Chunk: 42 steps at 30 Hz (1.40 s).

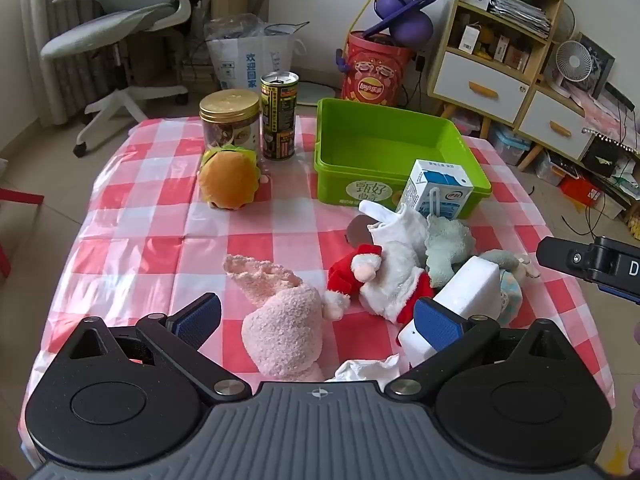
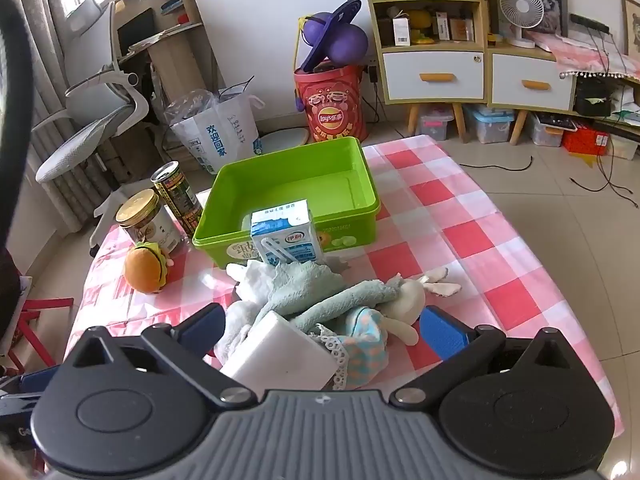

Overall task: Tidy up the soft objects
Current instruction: 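Reach the left gripper to the pink fuzzy plush while the right reaches the white sponge block, then close the left gripper on the pink plush while the right grips the white sponge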

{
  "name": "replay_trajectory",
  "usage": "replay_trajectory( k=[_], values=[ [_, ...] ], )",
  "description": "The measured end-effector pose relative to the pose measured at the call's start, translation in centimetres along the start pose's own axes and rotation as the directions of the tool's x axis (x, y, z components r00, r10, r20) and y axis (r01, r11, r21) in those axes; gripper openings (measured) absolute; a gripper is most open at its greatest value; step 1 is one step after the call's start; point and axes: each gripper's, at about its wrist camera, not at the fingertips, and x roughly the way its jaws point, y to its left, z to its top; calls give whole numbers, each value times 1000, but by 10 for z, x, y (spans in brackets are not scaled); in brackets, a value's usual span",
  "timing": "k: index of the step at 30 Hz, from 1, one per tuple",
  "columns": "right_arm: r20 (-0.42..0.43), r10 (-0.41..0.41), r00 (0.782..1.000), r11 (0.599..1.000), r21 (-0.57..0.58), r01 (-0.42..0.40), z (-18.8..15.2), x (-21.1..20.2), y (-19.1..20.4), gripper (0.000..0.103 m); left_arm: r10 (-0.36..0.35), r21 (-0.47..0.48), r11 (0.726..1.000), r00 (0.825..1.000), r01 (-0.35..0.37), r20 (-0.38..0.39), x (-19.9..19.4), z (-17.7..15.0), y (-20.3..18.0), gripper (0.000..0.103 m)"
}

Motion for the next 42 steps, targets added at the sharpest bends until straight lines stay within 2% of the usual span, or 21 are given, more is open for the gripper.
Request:
replay_trajectory(
  k=[19, 25, 28, 29, 31, 32, 34, 37, 42],
  values=[
    [-4, 13, 1000, 1000, -4, -13, 5, 5, -7, 79, 4, -10, 1000, 1000, -4, 14, 4, 6, 9, 98],
    [-1, 64, 998, 998, 14, -64, 10, 7, -15, 79, -15, -4, 1000, 1000, 15, 23, 11, 9, 17, 98],
    [-56, 116, 992, 993, 34, -114, 8, 13, -21, 79, -35, 2, 999, 999, 35, 23, 18, 8, 26, 98],
    [-56, 142, 988, 989, 45, -139, 7, 15, -22, 79, -43, -3, 999, 999, 43, 12, 21, 7, 29, 98],
    [-133, 197, 971, 978, 101, -185, 4, 22, -26, 79, -70, -12, 997, 997, 70, -15, 29, 4, 37, 98],
    [-142, 238, 961, 966, 139, -219, 2, 25, -28, 79, -81, -17, 997, 996, 81, -29, 32, 3, 40, 98],
    [-207, 235, 950, 965, 166, -203, -1, 33, -32, 79, -98, -25, 995, 994, 97, -55, 39, -1, 45, 98],
    [-233, 310, 922, 931, 272, -244, -8, 46, -35, 78, -127, -54, 991, 987, 121, -102, 51, -8, 52, 96],
    [-323, 345, 881, 898, 387, -209, -23, 68, -33, 73, -157, -127, 983, 972, 136, -172, 71, -16, 58, 92]
  ],
)
